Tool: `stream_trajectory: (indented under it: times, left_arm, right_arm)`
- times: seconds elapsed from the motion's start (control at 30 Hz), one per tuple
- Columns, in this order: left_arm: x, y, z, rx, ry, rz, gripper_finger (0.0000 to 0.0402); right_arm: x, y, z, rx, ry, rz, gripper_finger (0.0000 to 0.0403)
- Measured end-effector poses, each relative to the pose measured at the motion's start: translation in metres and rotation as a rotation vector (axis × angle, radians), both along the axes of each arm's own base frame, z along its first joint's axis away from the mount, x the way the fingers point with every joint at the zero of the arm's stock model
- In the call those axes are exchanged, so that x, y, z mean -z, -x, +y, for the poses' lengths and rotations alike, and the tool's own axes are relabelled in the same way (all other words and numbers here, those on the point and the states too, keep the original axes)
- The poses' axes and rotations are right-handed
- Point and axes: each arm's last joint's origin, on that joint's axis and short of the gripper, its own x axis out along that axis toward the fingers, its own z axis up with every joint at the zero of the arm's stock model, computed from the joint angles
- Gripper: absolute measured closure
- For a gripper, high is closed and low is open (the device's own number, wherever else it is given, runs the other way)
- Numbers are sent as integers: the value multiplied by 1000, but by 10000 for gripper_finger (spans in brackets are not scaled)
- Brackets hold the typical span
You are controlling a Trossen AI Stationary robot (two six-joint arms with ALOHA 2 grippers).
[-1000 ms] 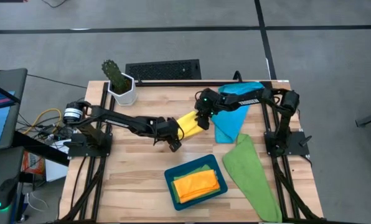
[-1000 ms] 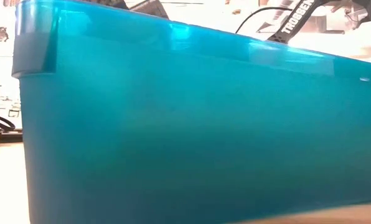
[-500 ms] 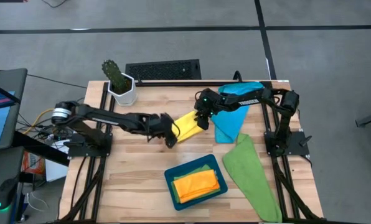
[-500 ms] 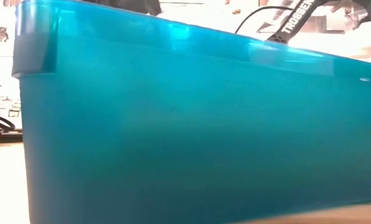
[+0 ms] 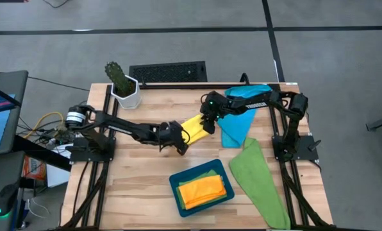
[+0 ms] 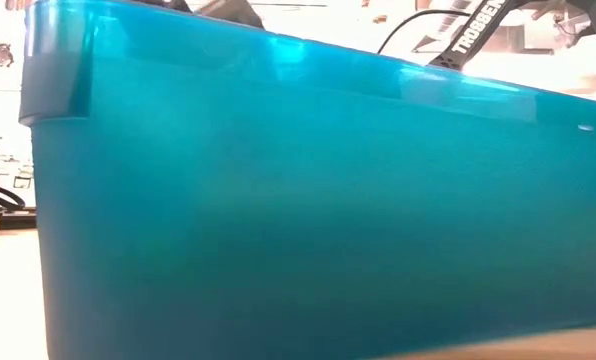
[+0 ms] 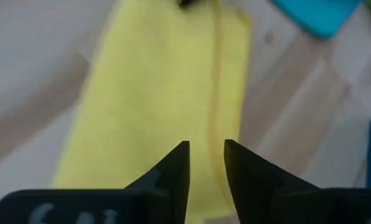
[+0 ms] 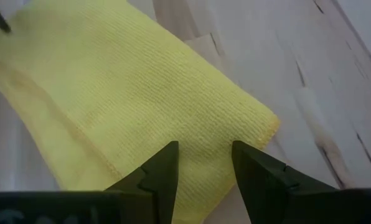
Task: Fold microfiber towels
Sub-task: Fold the yellow microfiber towel
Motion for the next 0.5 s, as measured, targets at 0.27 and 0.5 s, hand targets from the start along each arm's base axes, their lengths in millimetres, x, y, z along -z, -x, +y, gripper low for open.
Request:
stream_trajectory:
  times: [0.27, 0.5]
  left_arm:
    - [24, 3, -3, 65, 53, 154, 330]
    - [28, 8, -2, 51, 37, 209, 331]
  right_arm:
    - [-15, 0, -1, -1, -45, -57, 228]
    - [-40, -3, 2, -33, 22, -175, 228]
